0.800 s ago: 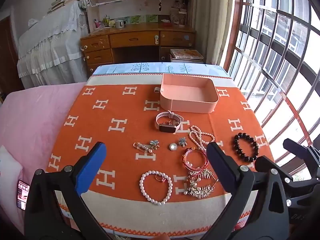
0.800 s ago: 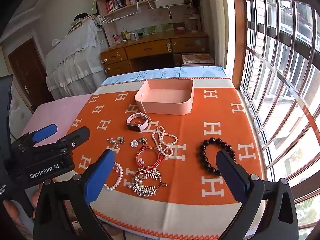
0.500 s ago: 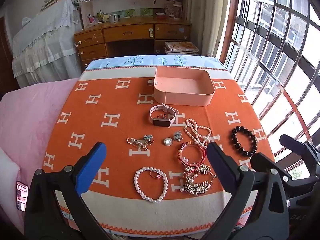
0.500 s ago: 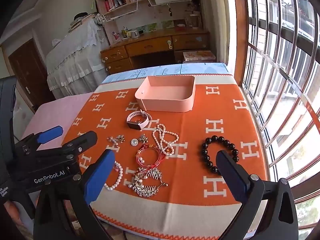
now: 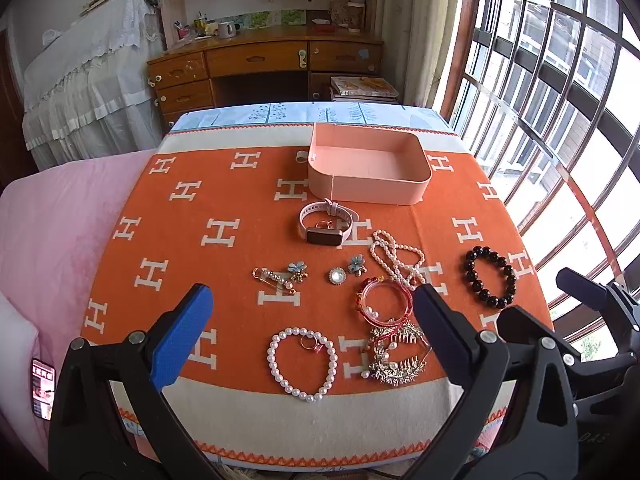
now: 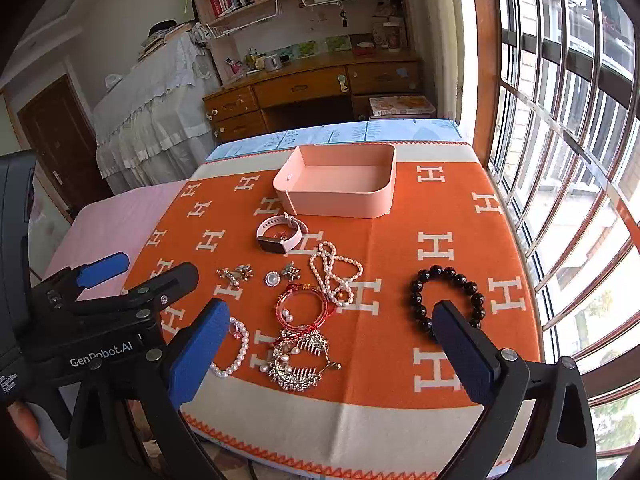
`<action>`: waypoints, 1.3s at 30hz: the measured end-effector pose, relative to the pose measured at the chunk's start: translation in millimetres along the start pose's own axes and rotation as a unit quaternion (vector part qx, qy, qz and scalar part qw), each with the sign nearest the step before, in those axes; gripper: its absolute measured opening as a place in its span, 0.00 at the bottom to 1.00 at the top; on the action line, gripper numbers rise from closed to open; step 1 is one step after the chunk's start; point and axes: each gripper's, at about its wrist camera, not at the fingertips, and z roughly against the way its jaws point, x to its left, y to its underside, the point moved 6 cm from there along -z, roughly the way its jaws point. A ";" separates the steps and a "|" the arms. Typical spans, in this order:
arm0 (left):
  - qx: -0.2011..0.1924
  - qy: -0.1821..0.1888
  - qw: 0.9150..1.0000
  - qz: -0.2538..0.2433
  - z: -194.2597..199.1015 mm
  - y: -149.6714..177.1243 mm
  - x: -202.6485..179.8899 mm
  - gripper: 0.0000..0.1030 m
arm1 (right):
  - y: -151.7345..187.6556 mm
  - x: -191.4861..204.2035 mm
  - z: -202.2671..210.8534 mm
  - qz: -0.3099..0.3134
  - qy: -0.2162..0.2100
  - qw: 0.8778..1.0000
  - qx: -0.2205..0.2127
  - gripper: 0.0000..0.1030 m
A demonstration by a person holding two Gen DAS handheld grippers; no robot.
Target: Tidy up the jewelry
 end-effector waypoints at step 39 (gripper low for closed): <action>0.010 -0.001 1.000 0.001 -5.2 6.1 3.0 0.96 | 3.7 4.8 -4.6 -0.001 -0.002 1.000 0.006 0.99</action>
